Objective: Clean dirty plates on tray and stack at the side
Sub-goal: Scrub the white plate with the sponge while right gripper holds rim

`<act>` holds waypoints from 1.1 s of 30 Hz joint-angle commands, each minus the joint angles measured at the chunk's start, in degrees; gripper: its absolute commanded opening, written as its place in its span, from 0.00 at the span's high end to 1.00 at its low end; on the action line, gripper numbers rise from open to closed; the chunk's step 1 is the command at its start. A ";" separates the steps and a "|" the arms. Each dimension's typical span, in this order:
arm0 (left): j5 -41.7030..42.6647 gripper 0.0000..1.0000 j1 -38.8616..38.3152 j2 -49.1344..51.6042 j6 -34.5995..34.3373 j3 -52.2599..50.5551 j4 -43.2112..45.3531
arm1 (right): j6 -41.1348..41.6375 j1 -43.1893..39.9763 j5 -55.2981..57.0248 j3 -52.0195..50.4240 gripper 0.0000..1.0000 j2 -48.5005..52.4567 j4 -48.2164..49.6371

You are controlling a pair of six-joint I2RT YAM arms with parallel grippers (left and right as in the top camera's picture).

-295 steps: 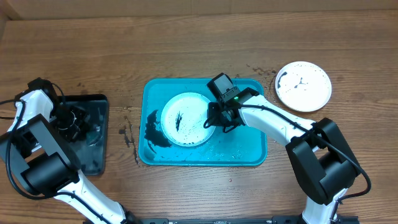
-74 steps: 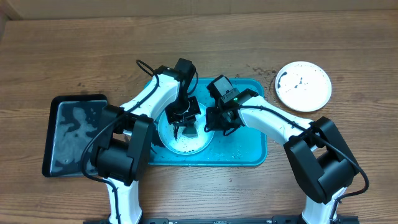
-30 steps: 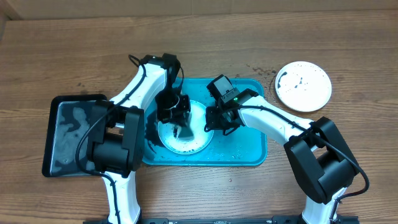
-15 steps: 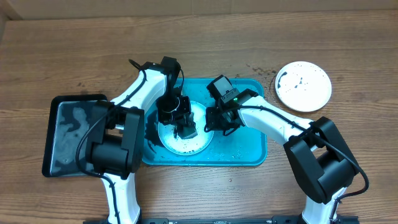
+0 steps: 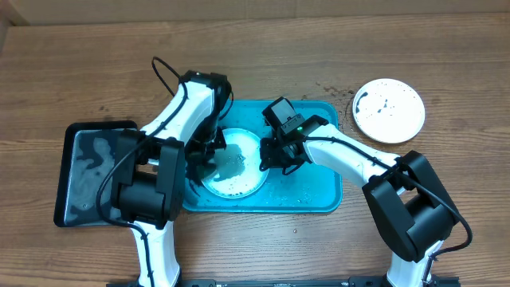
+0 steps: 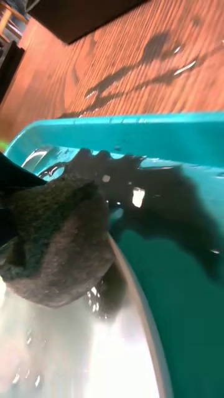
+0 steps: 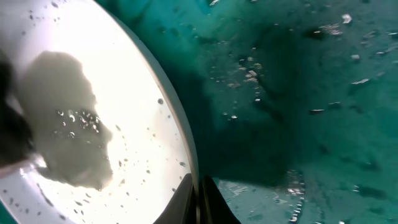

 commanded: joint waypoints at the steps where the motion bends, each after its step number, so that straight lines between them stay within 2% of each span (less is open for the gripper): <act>1: 9.49 0.96 -0.13 0.70 5.55 4.20 2.05 | -0.24 -0.66 1.92 0.42 0.96 -0.63 -0.42; 4: 22.64 0.96 -0.50 0.70 10.71 3.37 5.81 | -0.22 -0.66 1.92 0.42 0.96 -0.63 -0.42; 9: 33.31 0.96 -1.18 0.70 10.84 -0.85 13.22 | -0.24 -0.66 1.90 0.42 0.96 -0.63 -0.39; 15: 35.34 0.96 -1.75 0.72 11.26 -6.88 17.49 | -0.24 -0.66 1.90 0.42 0.96 -0.63 -0.39; 18: 30.03 0.96 -1.40 0.70 12.33 -7.50 15.85 | -0.22 -0.66 1.90 0.42 0.96 -0.63 -0.39; 19: 24.37 0.96 -1.18 0.70 11.54 -7.43 14.25 | -0.22 -0.66 1.90 0.42 0.96 -0.63 -0.42; 24: 7.93 0.96 -0.26 0.70 5.86 -6.71 7.34 | -0.22 -0.66 1.90 0.42 0.96 -0.63 -0.35; 29: -2.71 0.96 0.31 0.68 -0.87 -3.04 0.26 | -0.22 -0.66 1.90 0.42 0.96 -0.63 -0.24; 31: -4.22 0.96 0.31 0.68 -2.89 -1.27 -0.98 | -0.22 -0.66 1.90 0.42 0.96 -0.63 -0.26; 33: -1.97 0.96 0.17 0.68 -2.93 1.11 -0.83 | -0.24 -0.66 1.90 0.42 0.96 -0.63 -0.24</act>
